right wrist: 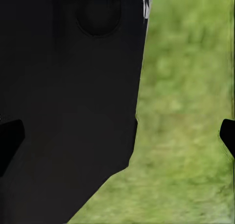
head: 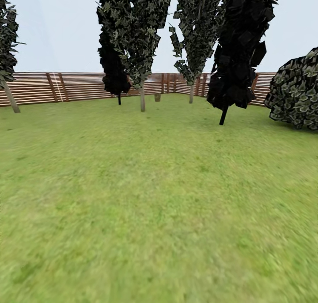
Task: Take the three Easter eggs out of the wicker basket on the lawn in the garden, then place them on the lawn next to a single tree (choose any tree) so that all three eggs are next to the same tree and none are left in the basket.
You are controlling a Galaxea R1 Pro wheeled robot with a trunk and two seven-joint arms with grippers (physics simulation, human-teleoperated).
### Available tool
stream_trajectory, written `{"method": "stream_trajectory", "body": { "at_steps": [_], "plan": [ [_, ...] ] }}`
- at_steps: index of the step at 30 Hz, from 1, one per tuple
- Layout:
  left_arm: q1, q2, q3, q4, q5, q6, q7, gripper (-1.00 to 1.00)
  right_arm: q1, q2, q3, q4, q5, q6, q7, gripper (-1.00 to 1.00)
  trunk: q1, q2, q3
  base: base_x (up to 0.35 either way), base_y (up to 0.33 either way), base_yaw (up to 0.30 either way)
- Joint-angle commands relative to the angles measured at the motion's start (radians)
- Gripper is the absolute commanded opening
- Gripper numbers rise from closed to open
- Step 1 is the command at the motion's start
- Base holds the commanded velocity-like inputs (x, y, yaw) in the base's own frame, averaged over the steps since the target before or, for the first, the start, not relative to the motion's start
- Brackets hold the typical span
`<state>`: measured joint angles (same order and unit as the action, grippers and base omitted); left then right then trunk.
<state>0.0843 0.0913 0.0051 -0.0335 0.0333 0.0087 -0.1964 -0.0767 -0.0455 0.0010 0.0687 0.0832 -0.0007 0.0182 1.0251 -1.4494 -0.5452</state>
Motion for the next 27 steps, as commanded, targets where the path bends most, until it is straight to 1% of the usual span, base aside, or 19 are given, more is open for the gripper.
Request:
{"method": "stream_trajectory", "body": {
  "at_steps": [1,5,7,9,17,21,23,27],
  "plan": [
    [0.007,0.006,-0.004,-0.008,0.003,-0.005,-0.003,1.00,-0.007,-0.006,-0.001,-0.003,0.009,-0.006,0.004,1.00,0.000,-0.001,-0.001,0.000,0.000,0.000],
    [0.010,0.009,-0.004,-0.013,0.002,-0.008,-0.003,1.00,-0.030,-0.029,0.000,-0.003,0.008,-0.006,0.004,1.00,0.000,-0.001,-0.001,0.000,0.000,0.000],
    [0.009,0.005,-0.002,-0.016,0.003,-0.005,-0.002,1.00,-0.041,-0.040,0.000,-0.003,0.008,-0.007,0.002,1.00,0.000,-0.001,-0.001,0.000,0.000,0.000],
    [0.008,0.002,-0.001,-0.019,0.003,0.001,-0.001,1.00,-0.053,-0.041,-0.001,-0.003,0.009,-0.006,-0.001,1.00,0.000,-0.001,-0.001,0.056,0.000,0.000],
    [0.008,0.001,0.000,-0.052,0.005,0.008,0.000,1.00,-0.098,-0.037,0.000,-0.003,0.009,-0.006,-0.005,1.00,0.000,-0.001,-0.001,0.316,0.000,0.000],
    [0.008,0.008,0.002,-0.075,0.008,0.027,0.003,1.00,-0.106,-0.052,-0.002,-0.020,0.007,-0.002,-0.003,1.00,0.000,-0.001,-0.001,0.339,0.029,0.000],
    [0.008,0.011,0.002,-0.086,0.008,0.032,0.004,1.00,-0.107,-0.058,0.003,-0.032,0.015,-0.001,-0.002,1.00,0.000,-0.001,-0.001,0.340,0.080,0.000],
    [0.007,0.010,0.003,-0.109,0.008,0.041,0.004,1.00,-0.107,-0.052,0.014,-0.054,0.034,-0.003,-0.005,1.00,0.000,-0.001,-0.001,0.340,0.093,0.000]
  ]
}}
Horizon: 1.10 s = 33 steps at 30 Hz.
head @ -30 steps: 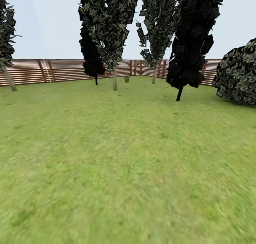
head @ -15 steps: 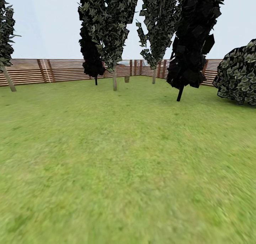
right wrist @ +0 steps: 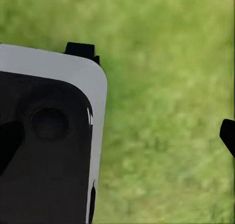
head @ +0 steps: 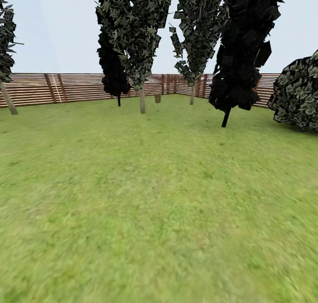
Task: Take the three Easter eggs out of the wicker basket on the lawn in the garden, then place them on the lawn next to a single tree (choose any tree) so that all three eggs are next to the same tree and none are left in the basket.
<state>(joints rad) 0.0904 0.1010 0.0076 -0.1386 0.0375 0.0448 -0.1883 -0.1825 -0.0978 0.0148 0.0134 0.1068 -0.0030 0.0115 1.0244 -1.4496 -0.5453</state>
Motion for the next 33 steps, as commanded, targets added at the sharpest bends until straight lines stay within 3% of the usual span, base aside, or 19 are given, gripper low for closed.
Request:
{"method": "stream_trajectory", "body": {
  "at_steps": [1,4,5,7,9,10,12,13,14,17,18,20,21,23,24,27,30,33],
  "plan": [
    [0.001,0.000,0.001,-0.005,0.004,0.009,-0.004,1.00,-0.001,0.000,0.002,-0.004,0.015,-0.001,0.001,1.00,0.001,0.000,-0.001,0.340,0.097,0.000],
    [-0.003,0.002,0.002,-0.005,0.008,0.086,-0.003,1.00,-0.001,0.003,0.004,-0.006,0.026,0.000,0.000,1.00,0.001,0.000,-0.001,0.340,0.101,0.000],
    [-0.006,0.006,0.004,-0.007,0.032,0.142,-0.003,1.00,-0.001,0.002,0.001,-0.006,0.022,-0.002,0.000,1.00,0.001,0.000,-0.001,0.340,0.104,0.000],
    [-0.007,0.009,0.005,-0.022,0.066,0.175,-0.001,1.00,-0.001,-0.004,-0.004,-0.008,0.016,-0.002,0.005,1.00,0.001,0.000,-0.001,0.340,0.104,0.000],
    [-0.017,0.015,0.006,-0.118,0.129,0.244,0.002,1.00,-0.001,-0.002,0.004,-0.021,0.028,-0.002,0.009,1.00,0.001,0.000,-0.001,0.340,0.105,0.000],
    [-0.024,0.017,0.006,-0.144,0.140,0.266,0.002,1.00,-0.002,0.000,0.010,-0.024,0.035,-0.002,0.009,1.00,0.001,0.000,-0.001,0.340,0.106,0.000],
    [-0.068,0.027,0.007,-0.233,0.171,0.372,0.002,1.00,-0.001,0.009,0.044,-0.030,0.077,-0.009,0.001,1.00,0.001,0.000,-0.001,0.340,0.112,0.000],
    [-0.126,0.028,0.008,-0.285,0.191,0.452,0.003,1.00,-0.002,0.005,0.052,-0.054,0.095,-0.025,-0.014,1.00,0.001,0.000,-0.001,0.340,0.111,0.000],
    [-0.157,0.027,0.010,-0.299,0.203,0.471,0.003,1.00,-0.003,0.002,0.050,-0.097,0.092,-0.019,-0.021,1.00,0.001,0.000,-0.001,0.340,0.109,0.000],
    [-0.242,0.027,0.023,-0.315,0.253,0.491,0.003,1.00,-0.005,0.005,0.046,-0.279,0.082,0.064,-0.031,1.00,0.001,0.000,-0.001,0.340,0.105,0.000],
    [-0.290,0.031,0.028,-0.319,0.280,0.496,0.003,1.00,-0.006,0.007,0.044,-0.398,0.077,0.157,-0.037,1.00,0.001,0.000,-0.001,0.340,0.101,0.000],
    [-0.351,0.044,0.041,-0.321,0.300,0.499,0.003,1.00,-0.006,0.011,0.043,-0.624,0.074,0.316,-0.035,1.00,0.001,0.000,-0.001,0.340,0.100,0.000],
    [-0.391,0.059,0.060,-0.320,0.307,0.501,0.003,1.00,-0.006,0.010,0.042,-0.784,0.068,0.434,-0.022,1.00,0.001,0.000,-0.001,0.340,0.094,0.000],
    [-0.425,0.069,0.079,-0.320,0.309,0.502,0.003,1.00,-0.006,0.004,0.041,-0.935,0.034,0.539,0.049,1.00,0.001,0.000,-0.001,0.340,0.089,0.000],
    [-0.434,0.071,0.084,-0.321,0.309,0.502,0.003,1.00,-0.006,-0.003,0.039,-0.976,0.018,0.562,0.095,1.00,0.001,0.000,-0.001,0.340,0.084,0.000],
    [-0.447,0.075,0.089,-0.322,0.308,0.503,0.007,1.00,-0.006,-0.022,0.028,-1.033,0.001,0.564,0.133,1.00,0.001,0.000,-0.001,0.340,0.079,0.000],
    [-0.453,0.070,0.091,-0.322,0.308,0.502,0.056,1.00,-0.006,-0.023,-0.016,-1.066,-0.003,0.551,0.058,1.00,0.001,0.000,-0.001,0.340,0.075,0.000],
    [-0.454,0.040,0.087,-0.319,0.306,0.501,0.118,1.00,-0.006,-0.026,-0.036,-1.077,-0.011,0.545,0.004,1.00,0.001,0.000,-0.001,0.340,0.074,0.000]
  ]
}}
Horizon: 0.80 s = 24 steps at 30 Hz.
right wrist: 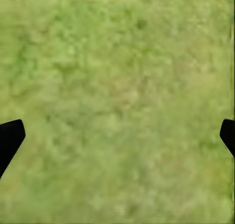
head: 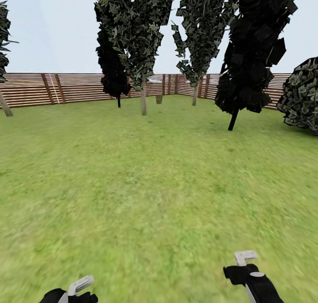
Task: Take the three Easter eggs out of the wicker basket on the lawn in the garden, then place them on the lawn next to a single tree (choose any tree) so that all three eggs are next to the same tree and none are left in the basket.
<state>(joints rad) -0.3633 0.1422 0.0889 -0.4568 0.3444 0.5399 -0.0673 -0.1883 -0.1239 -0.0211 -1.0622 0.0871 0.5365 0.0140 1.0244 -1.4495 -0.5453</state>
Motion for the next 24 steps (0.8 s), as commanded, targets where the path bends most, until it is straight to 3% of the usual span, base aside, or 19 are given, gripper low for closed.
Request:
{"method": "stream_trajectory", "body": {
  "at_steps": [1,7,10,11,14,15,16,18,20,22,24],
  "plan": [
    [-0.001,-0.009,0.005,0.000,-0.002,0.006,0.004,1.00,0.000,-0.001,-0.002,-0.003,0.007,0.006,-0.003,1.00,0.001,0.000,-0.001,0.340,0.073,0.000],
    [-0.002,-0.031,0.003,0.001,-0.004,0.008,0.016,1.00,0.000,-0.001,-0.005,-0.005,0.003,0.006,-0.007,1.00,0.001,0.000,-0.001,0.340,0.073,0.000],
    [-0.002,-0.027,0.006,0.000,-0.003,0.007,0.016,1.00,0.000,-0.008,-0.013,-0.013,0.002,0.005,-0.008,1.00,0.001,0.000,-0.001,0.340,0.073,0.000],
    [-0.001,-0.023,0.007,-0.001,-0.003,0.004,0.017,1.00,0.000,-0.012,-0.031,-0.027,0.002,0.010,-0.007,1.00,0.001,0.000,-0.001,0.340,0.073,0.000],
    [-0.002,-0.014,0.009,-0.002,-0.001,-0.007,0.017,1.00,0.000,-0.004,-0.046,-0.035,0.010,0.014,-0.007,1.00,0.001,0.000,-0.001,0.340,0.073,0.003],
    [-0.001,-0.013,0.010,-0.002,-0.001,-0.009,0.017,1.00,0.000,-0.001,-0.032,-0.034,0.014,0.012,-0.006,1.00,0.001,0.000,-0.001,0.340,0.073,0.010],
    [-0.001,-0.012,0.010,-0.002,-0.001,-0.012,0.017,1.00,0.002,0.004,0.031,-0.033,0.033,0.010,-0.008,1.00,0.001,0.000,-0.001,0.340,0.073,0.005],
    [-0.001,-0.011,0.011,-0.002,-0.001,-0.013,0.017,1.00,0.005,0.000,0.106,-0.032,0.071,0.010,-0.008,1.00,0.001,0.000,-0.001,0.340,0.073,0.003],
    [-0.002,-0.011,0.011,-0.003,-0.001,-0.013,0.016,1.00,0.007,-0.004,0.156,-0.030,0.118,0.014,-0.012,1.00,0.001,0.000,-0.001,0.340,0.073,0.001],
    [-0.001,-0.011,0.011,-0.003,-0.001,-0.014,0.015,1.00,0.008,0.028,0.185,-0.028,0.150,0.030,-0.077,1.00,0.001,0.000,-0.001,0.340,0.073,0.000],
    [-0.001,-0.012,0.011,-0.002,0.000,-0.014,0.015,1.00,0.009,0.072,0.192,0.003,0.157,0.044,-0.202,1.00,0.001,0.000,-0.001,0.340,0.073,0.000]
  ]
}}
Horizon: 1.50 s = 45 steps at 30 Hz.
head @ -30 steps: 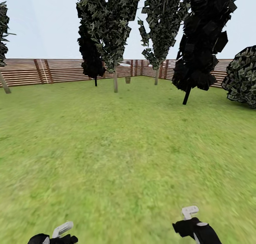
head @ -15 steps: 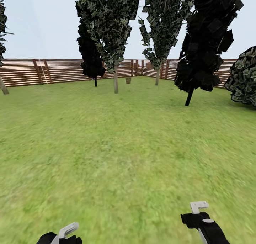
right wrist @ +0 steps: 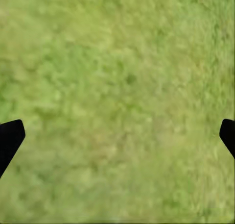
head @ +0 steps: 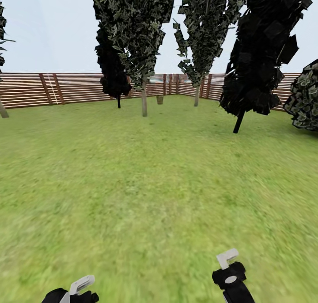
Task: Take the three Easter eggs out of the wicker basket on the lawn in the garden, then place them on the lawn next to a single tree (choose any tree) so that all three eggs are next to the same tree and none are left in the basket.
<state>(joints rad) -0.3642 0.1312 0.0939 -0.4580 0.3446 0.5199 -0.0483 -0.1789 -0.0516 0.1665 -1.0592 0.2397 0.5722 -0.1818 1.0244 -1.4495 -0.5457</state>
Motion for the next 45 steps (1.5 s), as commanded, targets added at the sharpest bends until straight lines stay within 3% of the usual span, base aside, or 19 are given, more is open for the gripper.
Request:
{"method": "stream_trajectory", "body": {
  "at_steps": [1,3,4,5,7,8,10,12,14,17,21,26,28,31,34,36,38,41,45],
  "plan": [
    [-0.001,-0.002,0.006,-0.001,0.000,0.006,-0.004,1.00,-0.001,0.035,0.022,0.082,0.009,0.010,-0.175,1.00,0.001,-0.001,-0.001,0.340,0.073,0.000],
    [-0.001,-0.003,0.006,-0.001,0.000,0.006,-0.004,1.00,-0.002,0.049,0.078,0.136,0.006,0.007,-0.299,1.00,0.001,-0.001,-0.001,0.340,0.073,0.000],
    [-0.001,-0.003,0.006,-0.001,0.000,0.006,-0.004,1.00,-0.002,0.050,0.115,0.137,-0.011,0.006,-0.316,1.00,0.001,-0.001,-0.001,0.340,0.073,0.000],
    [-0.001,-0.002,0.006,-0.001,0.001,0.006,-0.004,1.00,-0.002,0.049,0.128,0.127,-0.034,0.005,-0.276,1.00,0.001,-0.001,-0.001,0.340,0.073,0.000],
    [-0.001,-0.002,0.006,-0.001,0.001,0.006,-0.004,1.00,-0.002,0.018,0.129,0.088,-0.116,0.003,-0.027,1.00,0.001,-0.001,-0.001,0.340,0.073,0.000],
    [-0.001,-0.001,0.006,-0.001,0.001,0.006,-0.004,1.00,-0.002,-0.035,0.086,0.064,-0.159,0.000,0.156,1.00,0.001,-0.001,-0.001,0.340,0.073,0.000],
    [-0.001,0.000,0.006,-0.001,0.001,0.006,-0.005,1.00,-0.002,-0.098,-0.011,0.044,-0.188,-0.019,0.321,1.00,0.001,-0.001,-0.001,0.340,0.073,0.000],
    [-0.001,0.000,0.006,-0.001,0.002,0.006,-0.005,1.00,-0.002,-0.127,-0.104,0.035,-0.191,-0.062,0.388,1.00,0.001,-0.001,-0.001,0.340,0.073,0.000],
    [-0.001,0.000,0.006,-0.001,0.002,0.006,-0.006,1.00,-0.002,-0.138,-0.148,0.032,-0.192,-0.085,0.411,1.00,0.001,-0.001,-0.001,0.340,0.073,0.000],
    [-0.001,0.000,0.006,-0.022,0.002,0.006,-0.012,1.00,-0.002,-0.146,-0.187,0.027,-0.191,-0.105,0.427,1.00,0.001,-0.001,-0.001,0.340,0.073,0.000],
    [-0.001,-0.003,0.005,-0.101,0.001,0.010,-0.011,1.00,-0.002,-0.147,-0.196,0.012,-0.193,-0.109,0.409,1.00,0.001,-0.001,-0.001,0.340,0.073,0.000],
    [-0.001,0.005,-0.001,-0.119,-0.011,0.133,-0.005,1.00,-0.002,-0.147,-0.198,0.010,-0.196,-0.088,0.366,1.00,0.001,-0.001,-0.001,0.340,0.073,0.000],
    [-0.001,0.004,-0.004,-0.119,-0.032,0.187,-0.004,1.00,-0.002,-0.147,-0.196,0.013,-0.195,-0.063,0.348,1.00,0.001,-0.001,-0.001,0.340,0.072,0.000],
    [-0.001,0.009,-0.001,-0.122,-0.070,0.222,-0.003,1.00,-0.014,-0.148,-0.195,0.063,-0.195,-0.043,0.303,1.00,0.001,-0.001,-0.001,0.340,0.062,0.000],
    [-0.020,0.010,-0.001,-0.119,-0.080,0.231,-0.004,1.00,-0.076,-0.144,-0.194,0.187,-0.195,-0.057,0.251,1.00,0.001,-0.001,-0.001,0.340,0.019,0.000],
    [-0.057,0.008,0.000,-0.082,-0.081,0.231,-0.003,1.00,-0.149,-0.144,-0.194,0.321,-0.198,-0.092,0.235,1.00,0.001,-0.001,-0.001,0.341,0.006,0.000],
    [-0.121,0.009,0.000,0.040,-0.082,0.222,-0.003,1.00,-0.209,-0.144,-0.193,0.441,-0.198,-0.155,0.229,1.00,0.001,-0.001,-0.001,0.342,0.002,0.000],
    [-0.206,0.013,0.001,0.144,-0.082,0.182,-0.002,1.00,-0.232,-0.138,-0.190,0.465,-0.195,-0.187,0.232,1.00,0.001,-0.001,-0.001,0.344,0.001,0.000],
    [-0.231,0.007,-0.001,0.172,-0.083,0.157,-0.003,1.00,-0.237,-0.136,-0.187,0.443,-0.194,-0.192,0.233,1.00,0.001,-0.001,-0.001,0.344,0.000,0.000]
  ]
}}
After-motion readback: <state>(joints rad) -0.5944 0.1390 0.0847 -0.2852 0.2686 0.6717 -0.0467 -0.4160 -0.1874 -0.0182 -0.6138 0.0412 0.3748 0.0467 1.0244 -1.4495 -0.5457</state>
